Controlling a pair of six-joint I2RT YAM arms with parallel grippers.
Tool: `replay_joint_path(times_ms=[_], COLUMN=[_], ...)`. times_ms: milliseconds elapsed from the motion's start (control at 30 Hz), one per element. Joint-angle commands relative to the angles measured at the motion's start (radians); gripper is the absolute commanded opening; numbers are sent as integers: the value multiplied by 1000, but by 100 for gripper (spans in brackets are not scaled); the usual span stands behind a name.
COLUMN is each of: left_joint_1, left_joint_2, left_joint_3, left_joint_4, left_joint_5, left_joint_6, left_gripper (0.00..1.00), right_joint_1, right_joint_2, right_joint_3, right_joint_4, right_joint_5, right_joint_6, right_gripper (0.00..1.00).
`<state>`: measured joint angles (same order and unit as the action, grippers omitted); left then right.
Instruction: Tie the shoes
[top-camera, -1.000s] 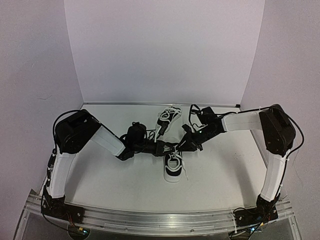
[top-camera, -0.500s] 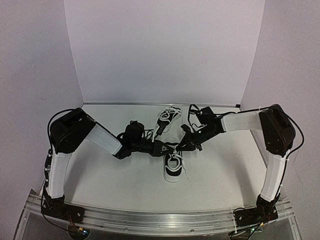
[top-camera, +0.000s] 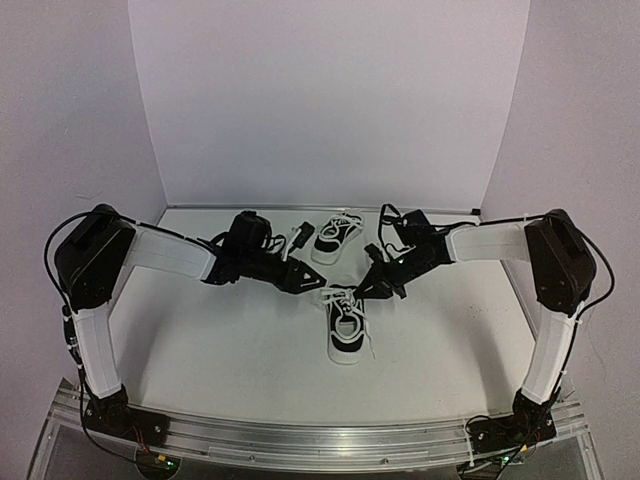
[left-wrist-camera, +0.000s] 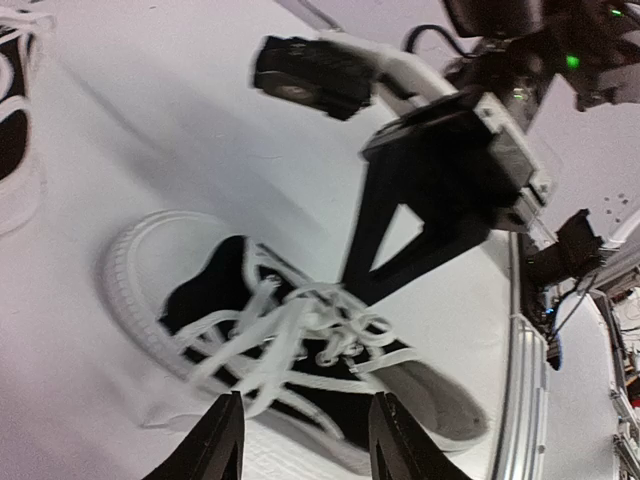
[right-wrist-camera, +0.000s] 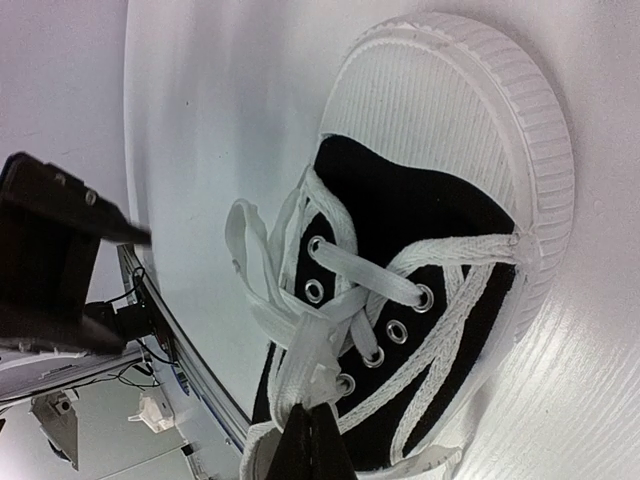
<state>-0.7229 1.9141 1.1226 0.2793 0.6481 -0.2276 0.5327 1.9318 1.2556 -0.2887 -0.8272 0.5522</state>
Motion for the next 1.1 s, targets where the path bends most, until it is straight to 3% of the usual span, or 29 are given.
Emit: replay_joint_path(times_ms=[0, 133, 300, 1067], left_joint_1=[40, 40, 39, 0], left_joint_2=[-7, 61, 111, 243], left_joint_3=[104, 176, 211, 336], left_joint_4=[-194, -272, -235, -242], left_joint_5=[-54, -16, 28, 238], left_joint_6=[92, 138, 154, 232], left_gripper=[47, 51, 53, 41], right_joint_1=[5, 5, 4, 9], right_joint_2=[-60, -65, -71, -62], right_joint_3=[-4, -7, -4, 30], right_joint_4=[-3, -7, -10, -39], right_joint_5=[20, 18, 4, -16], right_joint_6=[-1, -7, -19, -57], right_gripper=[0, 0, 0, 0])
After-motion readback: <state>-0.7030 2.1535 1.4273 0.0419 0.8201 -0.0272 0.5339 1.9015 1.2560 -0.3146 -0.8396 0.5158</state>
